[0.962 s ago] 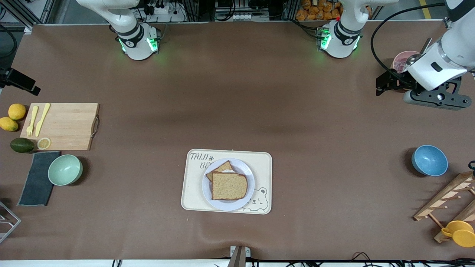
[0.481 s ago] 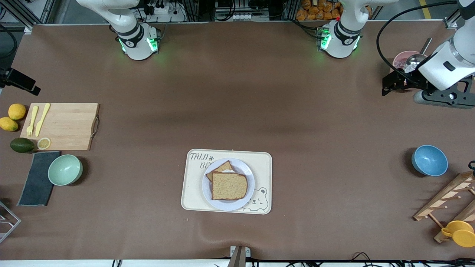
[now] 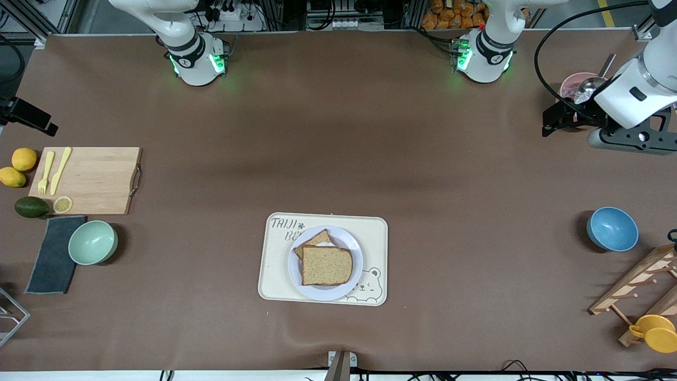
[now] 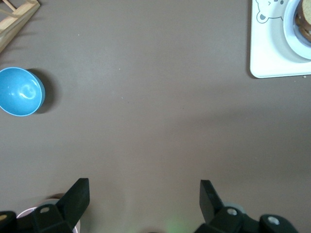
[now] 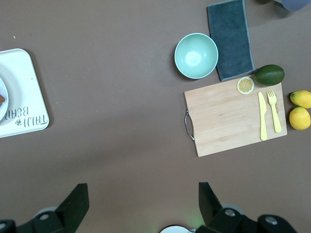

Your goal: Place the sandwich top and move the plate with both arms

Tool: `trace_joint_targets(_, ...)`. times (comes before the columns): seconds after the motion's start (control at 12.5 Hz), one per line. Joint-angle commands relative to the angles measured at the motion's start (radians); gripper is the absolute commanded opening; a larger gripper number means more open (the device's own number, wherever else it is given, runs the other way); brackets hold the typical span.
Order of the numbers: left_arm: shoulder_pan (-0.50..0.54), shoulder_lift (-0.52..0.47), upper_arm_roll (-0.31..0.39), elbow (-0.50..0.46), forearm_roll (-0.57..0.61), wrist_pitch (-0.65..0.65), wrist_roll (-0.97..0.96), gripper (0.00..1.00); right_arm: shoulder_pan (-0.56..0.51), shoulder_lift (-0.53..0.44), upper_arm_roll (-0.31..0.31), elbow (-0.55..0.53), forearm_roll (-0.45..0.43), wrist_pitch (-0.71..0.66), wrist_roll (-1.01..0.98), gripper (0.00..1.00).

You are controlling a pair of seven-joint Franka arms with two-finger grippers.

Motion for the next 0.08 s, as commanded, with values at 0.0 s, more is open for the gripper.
trace_joint_targets(0.0, -0.003, 0.005, -0.007, 0.020, -0.015, 0.006, -0.025, 1.00, -0.014, -0.005, 0.015, -0.005, -0.015, -0.005, 0.013, 1.00)
